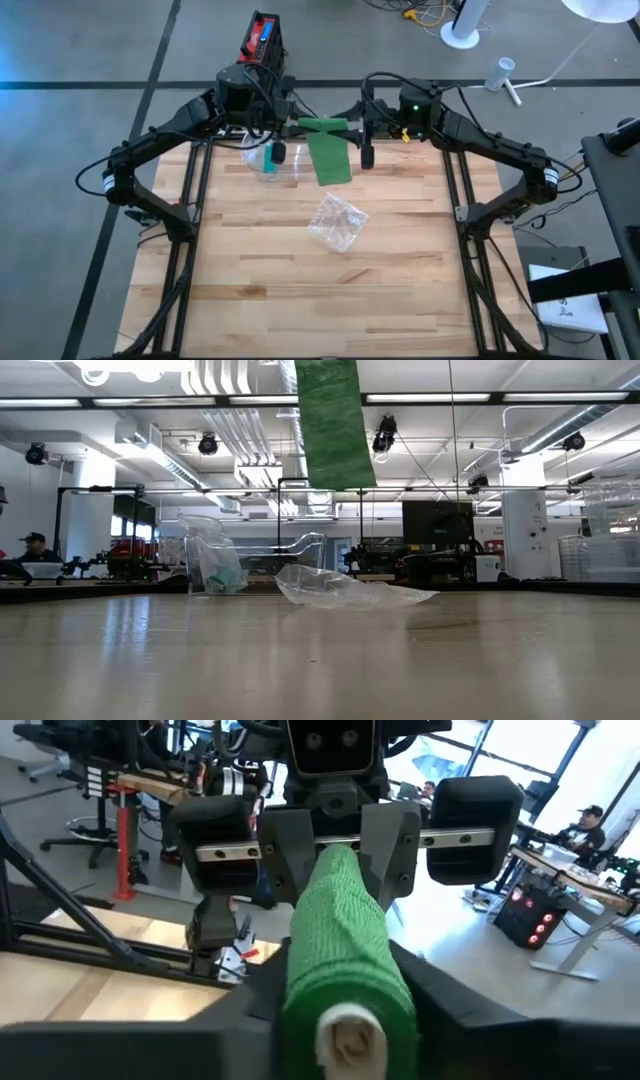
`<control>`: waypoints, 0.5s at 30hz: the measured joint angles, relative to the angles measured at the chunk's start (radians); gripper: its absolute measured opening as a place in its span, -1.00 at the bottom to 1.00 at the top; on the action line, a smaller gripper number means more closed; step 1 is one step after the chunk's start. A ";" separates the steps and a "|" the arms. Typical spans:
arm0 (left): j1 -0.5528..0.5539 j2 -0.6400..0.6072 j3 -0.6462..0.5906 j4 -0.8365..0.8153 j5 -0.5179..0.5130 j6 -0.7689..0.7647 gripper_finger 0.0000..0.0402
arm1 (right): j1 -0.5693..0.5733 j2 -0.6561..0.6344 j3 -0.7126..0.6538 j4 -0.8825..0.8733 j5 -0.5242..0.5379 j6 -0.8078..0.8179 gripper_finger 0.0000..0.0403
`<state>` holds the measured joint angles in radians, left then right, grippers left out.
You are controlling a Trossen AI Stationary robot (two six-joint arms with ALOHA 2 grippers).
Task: Roll bandage
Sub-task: Roll the green bandage
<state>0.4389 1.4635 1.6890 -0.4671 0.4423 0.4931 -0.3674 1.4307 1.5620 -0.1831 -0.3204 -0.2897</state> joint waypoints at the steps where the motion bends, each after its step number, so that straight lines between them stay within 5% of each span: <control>1: 0.000 0.000 0.000 0.000 -0.007 0.000 -0.75 | 0.000 0.000 0.000 0.000 0.000 -0.007 -0.50; 4: 0.000 -0.002 -0.001 -0.001 -0.010 -0.014 -0.64 | -0.001 0.000 0.000 0.001 0.003 -0.056 -0.77; 15: 0.000 -0.008 -0.003 0.007 0.040 -0.349 0.13 | 0.000 -0.002 -0.007 0.012 0.006 -0.473 -0.79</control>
<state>0.4389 1.4551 1.6863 -0.4602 0.4828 0.1441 -0.3672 1.4288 1.5552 -0.1707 -0.3140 -0.7630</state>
